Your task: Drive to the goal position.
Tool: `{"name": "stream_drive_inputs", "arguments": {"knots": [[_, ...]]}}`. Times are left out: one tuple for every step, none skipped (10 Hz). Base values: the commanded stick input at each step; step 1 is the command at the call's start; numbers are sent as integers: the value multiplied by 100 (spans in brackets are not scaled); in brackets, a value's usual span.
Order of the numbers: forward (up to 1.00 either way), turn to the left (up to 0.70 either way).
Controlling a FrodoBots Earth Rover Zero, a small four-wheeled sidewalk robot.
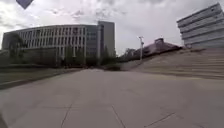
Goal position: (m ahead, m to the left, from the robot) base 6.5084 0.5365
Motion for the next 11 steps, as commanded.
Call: {"name": "stream_drive_inputs", "arguments": {"knots": [[70,-1],[70,-1],[70,-1],[70,-1],[70,-1],[70,-1],[70,-1],[70,-1],[70,-1],[70,-1],[70,-1]]}}
